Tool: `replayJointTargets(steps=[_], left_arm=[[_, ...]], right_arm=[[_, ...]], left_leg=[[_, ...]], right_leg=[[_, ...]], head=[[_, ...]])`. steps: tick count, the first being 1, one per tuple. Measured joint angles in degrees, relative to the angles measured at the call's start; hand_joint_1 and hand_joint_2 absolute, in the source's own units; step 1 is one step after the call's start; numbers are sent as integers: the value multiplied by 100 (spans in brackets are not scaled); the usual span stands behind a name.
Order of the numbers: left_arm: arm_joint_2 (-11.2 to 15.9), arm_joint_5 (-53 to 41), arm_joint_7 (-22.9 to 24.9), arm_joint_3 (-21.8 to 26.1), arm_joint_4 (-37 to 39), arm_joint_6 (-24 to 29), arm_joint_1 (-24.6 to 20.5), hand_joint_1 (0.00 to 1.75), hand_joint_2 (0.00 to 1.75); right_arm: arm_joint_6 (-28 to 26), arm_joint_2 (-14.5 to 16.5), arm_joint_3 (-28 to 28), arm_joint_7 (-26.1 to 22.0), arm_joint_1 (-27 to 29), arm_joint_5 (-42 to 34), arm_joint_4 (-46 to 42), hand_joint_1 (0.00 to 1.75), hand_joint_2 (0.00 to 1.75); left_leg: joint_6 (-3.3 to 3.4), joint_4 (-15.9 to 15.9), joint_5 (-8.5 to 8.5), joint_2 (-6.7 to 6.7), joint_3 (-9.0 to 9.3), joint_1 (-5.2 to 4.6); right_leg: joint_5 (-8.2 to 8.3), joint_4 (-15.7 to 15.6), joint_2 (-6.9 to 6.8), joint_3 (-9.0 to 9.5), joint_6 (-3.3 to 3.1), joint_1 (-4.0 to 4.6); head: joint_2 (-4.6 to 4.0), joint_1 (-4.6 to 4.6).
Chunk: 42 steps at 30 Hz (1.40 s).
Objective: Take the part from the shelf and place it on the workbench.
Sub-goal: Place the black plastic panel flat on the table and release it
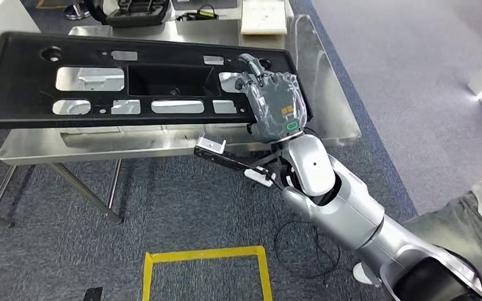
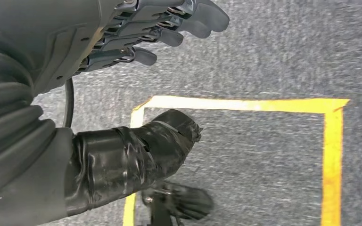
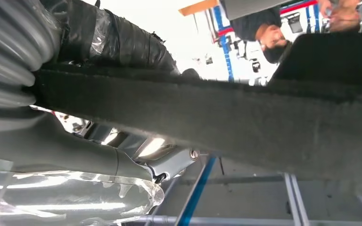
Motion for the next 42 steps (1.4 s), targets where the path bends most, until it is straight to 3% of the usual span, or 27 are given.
replayJointTargets(steps=[2, 5, 8, 9, 10, 11, 13, 15, 17, 20, 21, 23, 25, 26, 27, 28, 30, 35, 37, 39, 40, 41, 42], left_arm=[[5, 0, 5, -2, 0, 1, -3, 0, 175], [4, 0, 7, -5, 0, 4, -7, 0, 175], [5, 1, 7, -19, 0, 5, -17, 0, 175], [5, 1, 7, -24, 0, 5, -16, 0, 175], [5, 5, 7, -26, 0, 5, -14, 0, 175], [5, 11, 7, -27, 0, 6, -12, 0, 175], [4, 27, 7, -27, 0, 8, -10, 0, 175], [1, 38, 7, -28, 0, 16, -19, 0, 175], [-1, 47, 13, -29, 0, 32, -24, 0, 175], [7, 51, 26, -29, 0, 52, -20, 0, 175], [10, 51, 30, -30, 0, 54, -23, 0, 175], [17, 52, 45, -31, 0, 58, -27, 0, 175], [23, 52, 64, -31, 0, 63, -18, 0, 175], [23, 52, 73, -31, 0, 66, -12, 0, 175], [26, 52, 80, -31, 0, 67, -9, 0, 175], [29, 52, 88, -31, 0, 68, -10, 0, 175], [36, 52, 113, -32, 0, 69, -23, 0, 175], [38, 50, 142, -36, 0, 82, -16, 0, 175], [38, 49, 142, -36, 0, 84, -20, 0, 175], [38, 49, 143, -37, 0, 84, -21, 0, 175], [38, 50, 148, -37, 0, 84, -18, 0, 175], [38, 50, 154, -37, 0, 85, -16, 0, 175], [38, 50, 163, -37, 0, 87, -15, 0, 175]], right_arm=[[0, -18, -3, 1, -2, -1, -4, 175, 175], [7, -57, -16, 14, -16, 1, -24, 175, 175], [16, -105, -40, 46, -8, 6, -32, 175, 175], [20, -122, -45, 61, 7, 5, -32, 175, 175], [25, -143, -48, 79, 22, 4, -32, 175, 175], [30, -164, -51, 95, 33, 3, -32, 175, 175], [38, -203, -62, 119, 43, 1, -32, 175, 175], [46, -229, -80, 131, 41, -4, -45, 175, 175], [71, -259, -98, 149, 43, -7, -69, 175, 175], [103, -312, -123, 186, 56, 5, -90, 175, 175], [105, -321, -132, 194, 60, 16, -96, 175, 175], [109, -332, -144, 201, 73, 36, -108, 175, 175], [120, -344, -144, 214, 97, 48, -121, 175, 175], [130, -354, -145, 222, 112, 53, -125, 175, 175], [141, -369, -146, 228, 131, 57, -127, 175, 175], [155, -389, -148, 234, 149, 62, -132, 175, 175], [172, -436, -160, 246, 175, 67, -152, 175, 175], [177, -545, -203, 283, 206, 69, -208, 175, 175], [177, -597, -231, 298, 225, 69, -229, 175, 175], [178, -638, -258, 307, 263, 68, -237, 175, 175], [178, -657, -265, 311, 292, 67, -237, 175, 175], [179, -672, -269, 315, 321, 67, -237, 175, 175], [179, -690, -273, 318, 342, 67, -238, 175, 175]], left_leg=[[44, -71, 26, -3, 32, -26], [130, -122, 79, -4, 119, 15], [200, -141, 41, -4, 183, 12], [209, -138, 23, -5, 200, 4], [212, -134, 2, -9, 220, -2], [210, -128, -21, -15, 243, -7], [191, -117, -70, -27, 296, -13], [151, -98, -115, -33, 316, -32], [107, -99, -135, -35, 317, -43], [31, 4, -235, -24, 286, -41], [4, 210, -355, -16, 191, -36], [-45, 905, -668, -3, -165, -16], [-84, 1424, -779, -2, -473, 2], [-94, 1405, -683, -1, -498, 10], [-99, 1174, -495, 1, -416, 19], [-98, 791, -291, 6, -260, 26], [-64, 175, -67, 7, 27, 10], [104, -4, -89, -4, 148, 5], [170, -30, -107, -2, 202, 13], [210, -31, -146, -1, 243, 4], [216, -30, -167, -3, 268, 0], [217, -30, -193, -7, 301, -1], [211, -29, -224, -13, 345, -2]], right_leg=[[-63, 10, 13, 19, 75, 10], [-228, 189, -9, -31, 173, 11], [-664, 1199, -26, -545, 226, -2], [-731, 1501, -27, -733, 233, -6], [-691, 1625, -27, -842, 232, -9], [-549, 1535, -28, -848, 222, -9], [-94, 826, -27, -587, 167, 3], [156, 181, -29, -307, 100, 40], [156, 20, -29, -228, 61, 68], [171, -45, -30, -177, -10, 22], [174, -70, -34, -154, -36, 3], [159, -76, -38, -135, -69, -2], [138, -60, -35, -130, -79, 0], [122, -44, -32, -128, -76, -1], [98, -17, -28, -125, -66, -4], [66, 20, -26, -124, -47, -6], [7, 89, -22, -141, 8, 10], [-91, 184, -29, -167, 160, 14], [-325, 672, -41, -403, 212, 0], [-594, 1422, -43, -818, 237, -9], [-617, 1658, -43, -975, 241, -16], [-531, 1695, -43, -1038, 238, -22], [-335, 1492, -43, -980, 227, -26]], head=[[0, 3], [0, 13], [0, 28], [0, 28], [0, 30], [0, 30], [0, 31], [0, 26], [0, 23], [0, 14], [0, 6], [0, -8], [0, -8], [0, -8], [0, -8], [0, -8], [0, -6], [0, 3], [0, 16], [0, 23], [0, 22], [0, 23], [0, 25]])
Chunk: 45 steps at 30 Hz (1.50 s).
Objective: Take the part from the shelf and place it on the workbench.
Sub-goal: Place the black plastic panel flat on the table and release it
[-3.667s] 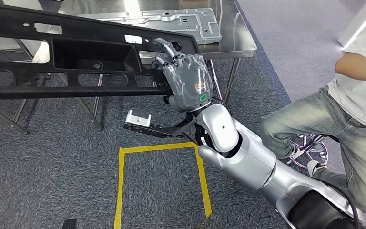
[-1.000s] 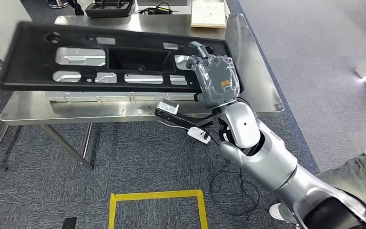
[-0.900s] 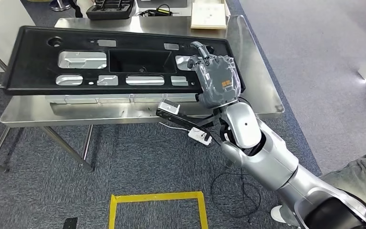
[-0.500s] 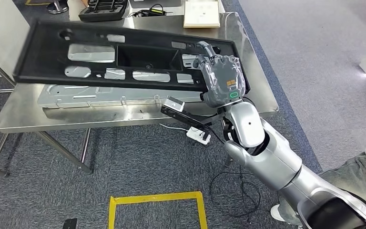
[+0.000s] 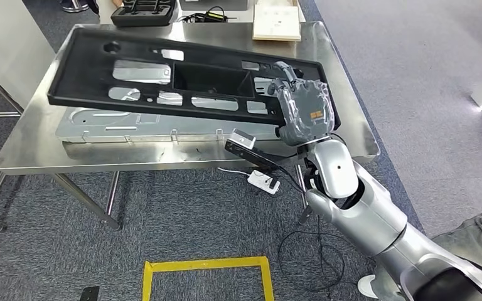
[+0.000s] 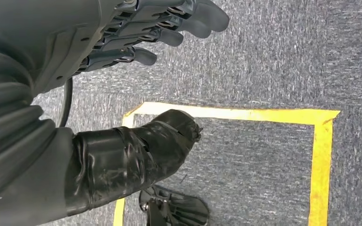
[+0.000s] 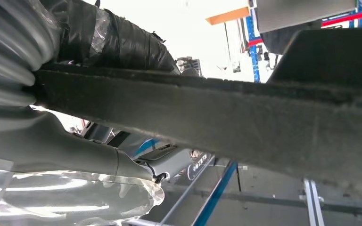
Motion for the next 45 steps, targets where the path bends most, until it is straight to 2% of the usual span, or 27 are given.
replayJointTargets(steps=[2, 3, 4, 6, 9, 10, 12, 13, 14, 15, 17, 18, 19, 22, 24, 25, 28, 29, 30, 31, 33, 35, 38, 39, 41, 43, 45], left_arm=[[-1, 0, 18, -1, 0, 5, 2, 0, 175], [0, 0, 25, -3, 0, 9, -2, 0, 175], [0, 1, 31, -5, 0, 13, -6, 0, 175], [2, 2, 40, -12, 0, 28, -14, 0, 175], [13, 3, 58, -21, 0, 49, -19, 0, 175], [17, 3, 67, -25, 0, 52, -24, 0, 175], [24, 2, 88, -33, 0, 54, -28, 0, 175], [26, 2, 99, -36, 0, 56, -23, 0, 175], [28, 2, 109, -37, 0, 59, -11, 0, 175], [30, 2, 115, -38, 0, 64, 0, 0, 175], [43, 2, 121, -40, 0, 84, 12, 0, 175], [51, 2, 123, -42, 0, 95, 12, 0, 175], [58, 2, 127, -46, 0, 105, 4, 0, 175], [63, 1, 137, -68, -1, 119, -14, 0, 175], [62, 2, 142, -81, -1, 138, 0, 0, 175], [63, 3, 144, -84, -1, 149, 4, 0, 175], [66, 3, 145, -92, 0, 165, 6, 0, 175], [66, 4, 145, -93, -1, 165, 12, 0, 175], [66, 4, 145, -94, -1, 165, 18, 0, 175], [65, 4, 145, -95, -1, 165, 23, 0, 175], [63, 4, 146, -99, -1, 168, 29, 0, 175], [62, 5, 152, -108, 0, 176, 22, 0, 175], [72, 12, 166, -115, -1, 187, 0, 0, 175], [78, 16, 168, -116, -1, 190, -3, 0, 175], [88, 32, 176, -117, -1, 198, -10, 0, 175], [94, 59, 184, -119, 0, 216, -16, 0, 175], [96, 92, 159, -119, 0, 245, -7, 0, 175]], right_arm=[[-1, -31, -11, 1, 19, 0, -5, 175, 175], [-2, -44, -16, 1, 21, -1, -13, 175, 175], [-2, -52, -20, 1, 25, -5, -23, 175, 175], [-3, -65, -25, 1, 40, -10, -42, 175, 175], [-4, -83, -28, 1, 64, 3, -66, 175, 175], [-6, -85, -28, 3, 71, 6, -76, 175, 175], [-13, -87, -29, 9, 95, 2, -96, 175, 175], [-16, -87, -29, 14, 118, -1, -102, 175, 175], [-18, -87, -29, 16, 143, -2, -107, 175, 175], [-18, -89, -29, 19, 167, -2, -109, 175, 175], [-17, -96, -29, 19, 198, -2, -110, 175, 175], [-19, -100, -29, 21, 203, -2, -116, 175, 175], [-22, -104, -30, 26, 206, -3, -129, 175, 175], [-32, -119, -45, 39, 232, -4, -167, 175, 175], [-31, -137, -70, 42, 248, -4, -184, 175, 175], [-30, -150, -87, 43, 253, -5, -194, 175, 175], [-29, -176, -122, 47, 300, -18, -209, 175, 175], [-29, -179, -126, 50, 330, -21, -209, 175, 175], [-28, -183, -127, 52, 355, -22, -209, 175, 175], [-27, -192, -128, 53, 372, -22, -209, 175, 175], [-17, -225, -129, 54, 394, -22, -206, 175, 175], [15, -257, -131, 58, 423, -24, -205, 175, 175], [41, -302, -163, 81, 465, -28, -221, 175, 175], [48, -323, -182, 91, 471, -28, -221, 175, 175], [70, -360, -211, 112, 484, -48, -216, 175, 175], [111, -379, -223, 124, 524, -94, -202, 175, 175], [178, -407, -228, 138, 592, -157, -161, 175, 175]], left_leg=[[-28, 1, -72, -12, 81, -3], [-52, 7, -104, -16, 104, -11], [-79, 3, -125, -17, 111, -14], [-143, -26, -152, -15, 132, -23], [-237, 140, -275, 10, 107, -16], [-259, 410, -384, 18, -27, -10], [-288, 1175, -619, 22, -484, -9], [-295, 1467, -649, 22, -700, -9], [-294, 1563, -562, 22, -827, -9], [-284, 1434, -358, 22, -842, -9], [-230, 718, 175, 24, -620, -20], [-197, 374, 329, 24, -479, -40], [-163, 131, 375, 27, -368, -61], [-83, -97, 243, 27, -211, -78], [-23, -172, 200, 22, -81, -48], [3, -198, 171, 20, -13, -35], [38, -216, 37, 14, 147, -26], [36, -216, -24, 7, 225, -23], [27, -215, -93, -1, 317, -18], [11, -215, -169, -10, 421, -10], [-44, -204, -334, -25, 604, -1], [-118, -211, -465, -40, 694, -7], [-216, -169, -504, -37, 772, -4], [-237, -16, -474, -27, 722, 4], [-276, 582, -507, -2, 368, 16], [-310, 1225, -797, 6, -146, 15], [-304, 1365, -1047, 6, -473, 11]], right_leg=[[446, -751, 2, 315, -47, 4], [561, -1085, 3, 462, -73, 17], [590, -1273, 5, 547, -99, 32], [527, -1381, 15, 597, -146, 50], [477, -1464, 19, 734, -240, 8], [450, -1484, 14, 790, -270, 0], [377, -1484, 8, 869, -310, 10], [332, -1479, 11, 913, -315, 15], [284, -1473, 16, 967, -316, 21], [230, -1467, 21, 1033, -312, 25], [110, -1464, 28, 1170, -291, 32], [60, -1469, 31, 1215, -268, 38], [24, -1482, 33, 1245, -241, 41], [8, -1506, 29, 1317, -159, 56], [-21, -1288, 17, 1243, -111, 56], [-83, -1014, 11, 1085, -84, 47], [-426, 27, 3, 358, -10, 7], [-487, 165, 1, 188, 7, -8], [-447, 114, -1, 103, 17, -20], [-280, -122, -3, 101, 21, -28], [382, -881, -7, 188, 4, -32], [808, -1341, -16, 246, -64, -4], [778, -1414, -2, 358, -206, 17], [740, -1432, 1, 424, -248, 8], [674, -1451, 2, 552, -310, 1], [587, -1450, 10, 650, -341, 12], [469, -1445, 32, 783, -352, 34]], head=[[0, 1], [0, 1], [0, 0], [0, -2], [0, -14], [0, -21], [0, -35], [0, -36], [0, -37], [0, -36], [0, -31], [0, -27], [0, -24], [0, -24], [1, -14], [1, -9], [0, -3], [0, -3], [0, -2], [0, -2], [0, 8], [1, 20], [1, 26], [0, 23], [0, 11], [0, 6], [0, 6]])
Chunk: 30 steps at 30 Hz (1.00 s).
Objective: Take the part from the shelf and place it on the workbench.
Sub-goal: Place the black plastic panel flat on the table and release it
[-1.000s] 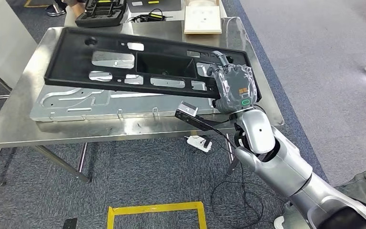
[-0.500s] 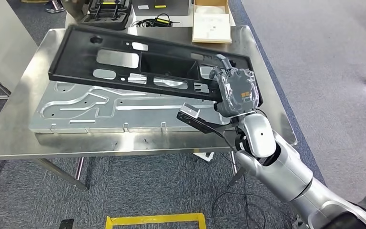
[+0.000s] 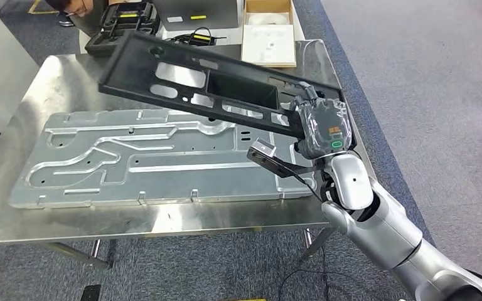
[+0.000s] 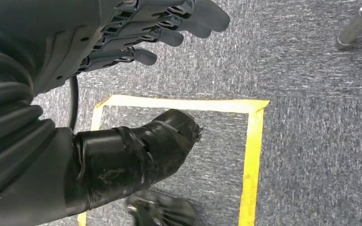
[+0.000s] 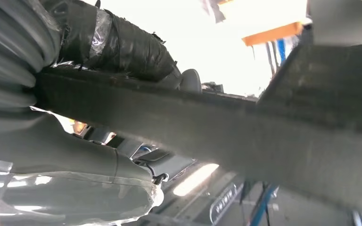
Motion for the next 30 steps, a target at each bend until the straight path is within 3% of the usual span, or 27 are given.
replayJointTargets(steps=[1, 2, 4, 5, 6, 10, 11, 13, 14, 15, 16, 18, 20, 23, 25, 28, 30], left_arm=[[1, 15, -34, 0, 0, 9, 6, 0, 175], [7, 31, -85, 0, 0, 11, 12, 0, 175], [40, 67, -204, 0, 0, -14, 25, 0, 175], [57, 86, -262, 0, 0, -38, 24, 0, 175], [71, 108, -313, 0, 0, -60, 22, 0, 175], [87, 149, -410, 0, 0, -91, -1, 0, 175], [90, 151, -416, 0, 0, -93, -2, 0, 175], [92, 151, -424, 0, 0, -97, -9, 0, 175], [92, 151, -428, 0, 0, -98, -12, 0, 175], [91, 150, -434, 0, 0, -99, -13, 0, 175], [90, 150, -444, 0, 0, -99, -12, 0, 175], [90, 153, -479, 1, -1, -85, -9, 0, 175], [97, 177, -514, 3, -1, -41, -21, 0, 175], [99, 210, -537, 4, 0, 37, -30, 0, 175], [96, 212, -540, 5, -1, 62, -29, 0, 175], [95, 202, -545, 5, 0, 61, -37, 0, 175], [95, 197, -574, 5, -1, -21, -30, 0, 175]], right_arm=[[40, -20, -1, 9, 35, -52, 37, 175, 175], [83, -42, -2, 16, 65, -130, 88, 175, 175], [154, -84, -18, 14, 121, -359, 243, 175, 175], [182, -97, -29, 3, 146, -493, 334, 175, 175], [208, -111, -42, -14, 168, -617, 431, 175, 175], [264, -180, -75, -80, 211, -881, 763, 175, 175], [264, -200, -81, -93, 218, -897, 828, 175, 175], [267, -223, -89, -105, 233, -916, 955, 175, 175], [272, -230, -91, -106, 246, -926, 1012, 175, 175], [285, -234, -91, -108, 259, -937, 1069, 175, 175], [307, -236, -91, -112, 268, -949, 1119, 175, 175], [365, -239, -90, -148, 273, -996, 1213, 175, 175], [417, -231, -90, -226, 272, -1062, 1308, 175, 175], [461, -189, -89, -315, 297, -1102, 1430, 175, 175], [468, -152, -89, -333, 305, -1102, 1500, 175, 175], [486, -105, -89, -339, 304, -1115, 1581, 175, 175], [533, -75, -89, -345, 318, -1154, 1632, 175, 175]], left_leg=[[26, -178, 75, 0, -43, -9], [69, -497, 336, 0, -22, -24], [176, -1154, 1056, -19, 59, -77], [216, -1347, 1309, -28, 91, -102], [240, -1422, 1426, -40, 101, -125], [286, -1538, 1450, -33, 202, -86], [302, -1568, 1448, -26, 234, -66], [327, -1573, 1419, -23, 265, -66], [331, -1565, 1400, -23, 274, -62], [328, -1554, 1377, -25, 285, -56], [318, -1536, 1351, -30, 298, -45], [267, -1471, 1283, -46, 319, -18], [191, -1387, 1221, -67, 301, -17], [102, -1384, 1212, -86, 282, -25], [47, -1269, 1117, -66, 232, -10], [-14, -368, 646, -27, -181, 2], [-24, 151, 505, -19, -438, 3]], right_leg=[[-63, 5, 8, 78, -1, 16], [-126, 10, 14, 159, -1, 33], [-228, 12, 21, 281, 14, 57], [-264, 8, 27, 309, 36, 60], [-292, 2, 32, 322, 65, 55], [-466, 140, 13, 276, 188, 58], [-594, 374, 2, 164, 218, 52], [-890, 1119, -8, -236, 274, 9], [-962, 1436, -9, -436, 303, -18], [-934, 1586, -12, -561, 330, -44], [-792, 1508, -15, -574, 356, -70], [-353, 825, -23, -327, 396, -117], [-126, 240, -17, -74, 385, -115], [-125, 133, -9, -31, 285, -91], [-101, 98, -18, -18, 205, -104], [-92, 74, -36, -5, 123, -106], [-101, 76, -37, -1, 109, -89]], head=[[0, -1], [0, 1], [0, 15], [0, 22], [0, 33], [0, 47], [0, 55], [0, 60], [0, 60], [0, 60], [0, 62], [0, 63], [0, 63], [0, 61], [0, 53], [0, 31], [0, 32]])
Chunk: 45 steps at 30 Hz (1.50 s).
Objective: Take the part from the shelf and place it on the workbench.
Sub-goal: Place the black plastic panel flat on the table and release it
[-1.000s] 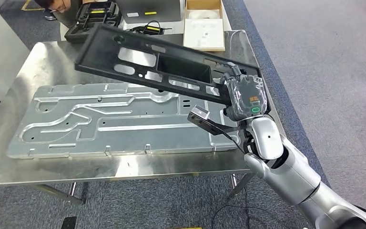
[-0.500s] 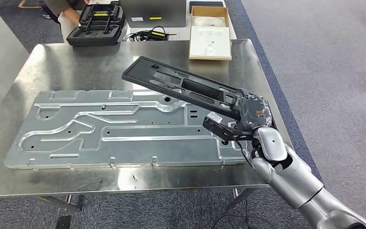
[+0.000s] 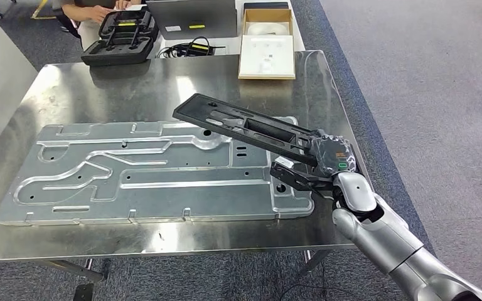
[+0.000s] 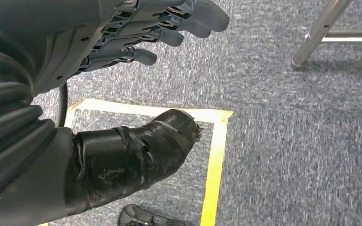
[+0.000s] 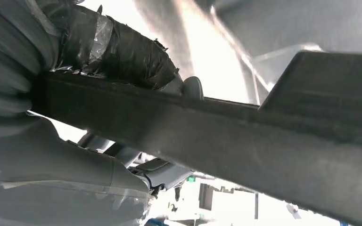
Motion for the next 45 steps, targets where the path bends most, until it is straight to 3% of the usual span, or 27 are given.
replayJointTargets(steps=[1, 3, 5, 6, 9, 11, 14, 15, 16, 17, 19, 21, 24, 26, 29, 30, 31, 32, 34, 36, 40, 42, 44, 45], left_arm=[[0, -2, -35, 0, -1, -78, 5, 0, 175], [3, -21, -125, 1, -1, -251, 8, 0, 175], [10, -51, -183, 0, -1, -357, 3, 0, 175], [13, -60, -194, 0, -1, -383, 0, 0, 131], [16, -65, -153, -1, -1, -380, -5, 0, 0], [15, -78, -37, -1, -1, -261, -12, 0, 0], [13, -22, 132, 1, -1, -50, -14, 0, 0], [10, 10, 154, 3, -1, -1, -11, 0, 0], [6, 27, 167, 5, -1, 44, -9, 0, 0], [0, 34, 180, 7, -1, 93, -10, 0, 0], [-17, 39, 235, 10, -1, 232, -17, 0, 0], [-28, 33, 331, 13, -1, 417, -22, 0, 0], [-39, 20, 456, 15, -1, 606, -21, 0, 0], [-50, 16, 488, 15, -1, 648, -18, 0, 0], [-60, 13, 503, 15, -1, 667, -20, 0, 0], [-64, 14, 511, 15, -1, 672, -18, 0, 0], [-68, 14, 522, 15, -1, 682, -13, 0, 0], [-73, 15, 535, 15, -1, 698, -11, 0, 0], [-76, 15, 564, 16, -1, 755, -14, 0, 0], [-78, 15, 598, 18, -1, 823, -27, 0, 0], [-97, 13, 649, 21, -1, 907, -32, 0, 0], [-108, 15, 664, 20, -1, 933, -33, 0, 0], [-111, 17, 676, 19, -1, 959, -34, 0, 0], [-113, 18, 681, 20, -1, 968, -34, 0, 0]], right_arm=[[25, 11, 1, -6, 9, -20, 26, 175, 175], [52, 22, 3, -15, 24, -42, 63, 87, 87], [46, 24, 4, -20, 18, -45, 74, 0, 0], [38, 25, 4, -27, 13, -45, 74, 0, 0], [4, 32, 4, -54, 5, -44, 58, 0, 0], [-43, 40, 4, -72, -13, -56, 19, 0, 0], [-212, 75, 4, -124, -37, -166, -67, 0, 0], [-264, 96, 4, -143, -38, -206, -104, 0, 0], [-300, 120, 4, -157, -45, -230, -150, 0, 0], [-327, 143, 4, -170, -61, -243, -201, 0, 0], [-381, 191, 4, -199, -120, -250, -324, 0, 0], [-439, 255, 4, -224, -184, -234, -472, 0, 0], [-474, 361, 5, -232, -239, -201, -700, 0, 0], [-475, 418, 6, -231, -296, -190, -824, 0, 0], [-475, 498, 8, -231, -346, -168, -949, 0, 0], [-476, 512, 9, -232, -342, -161, -970, 0, 0], [-480, 521, 10, -237, -338, -158, -987, 0, 0], [-483, 531, 10, -249, -337, -156, -1007, 0, 0], [-487, 569, 13, -286, -353, -145, -1079, 0, 0], [-482, 620, 23, -313, -391, -124, -1177, 0, 0], [-465, 697, 61, -319, -435, -88, -1346, 0, 0], [-456, 714, 71, -319, -462, -57, -1407, 0, 0], [-453, 734, 72, -323, -486, -33, -1436, 0, 0], [-455, 746, 73, -327, -491, -30, -1440, 0, 0]], left_leg=[[8, -25, 80, 2, 3, -1], [51, -664, 456, 3, 302, -6], [105, -1337, 682, 1, 635, -34], [126, -1494, 704, -1, 711, -51], [184, -1579, 708, 2, 754, -56], [248, -1641, 735, 10, 804, -29], [304, -1655, 731, 12, 824, -31], [308, -1651, 727, 12, 826, -34], [308, -1645, 722, 10, 828, -34], [303, -1632, 712, 8, 832, -32], [275, -1584, 676, -1, 833, -34], [223, -1523, 645, -8, 807, -49], [145, -1517, 643, -11, 781, -49], [88, -1340, 512, 0, 705, -37], [15, -353, 13, 14, 269, -22], [2, -62, -82, 16, 135, -19], [-3, 40, -73, 17, 90, -17], [-1, -71, 35, 17, 150, -16], [28, -808, 389, 18, 527, -15], [72, -1406, 585, 10, 824, -37], [191, -1549, 666, 0, 848, -37], [279, -1599, 736, 17, 822, -14], [323, -1599, 787, 25, 759, -27], [329, -1592, 811, 27, 720, -33]], right_leg=[[-4, 1, 1, 6, -2, 6], [-16, 2, 2, 25, 8, 13], [-29, 4, 5, 28, 42, 29], [-30, 2, 7, 26, 65, 34], [-35, -20, 11, 40, 154, 35], [-192, 190, 4, -37, 200, 36], [-677, 1238, -3, -531, 229, 34], [-734, 1494, -4, -663, 238, 32], [-675, 1534, -4, -693, 242, 28], [-519, 1353, -5, -612, 242, 21], [-153, 631, -5, -257, 229, 9], [-31, 140, 4, -13, 199, 24], [-43, 40, 10, 25, 116, 39], [-16, 1, 1, 42, 43, 17], [-4, -14, -13, 48, -14, 13], [-4, -12, -18, 48, -17, 17], [-3, -7, -21, 47, -19, 19], [-2, 1, -22, 47, -20, 19], [-5, 21, -17, 45, -12, 19], [3, 41, -8, 25, 26, 35], [2, 43, -3, -3, 144, 53], [-299, 357, -11, -114, 181, 55], [-764, 1048, -19, -341, 195, 48], [-914, 1365, -19, -432, 198, 48]], head=[[0, 0], [0, 0], [0, 3], [0, 5], [0, 9], [0, 14], [0, 20], [0, 19], [0, 19], [0, 19], [0, 20], [0, 12], [0, 13], [0, -1], [0, -24], [0, -21], [0, -21], [0, -21], [0, -21], [0, -20], [0, -9], [0, 6], [0, 22], [0, 24]])
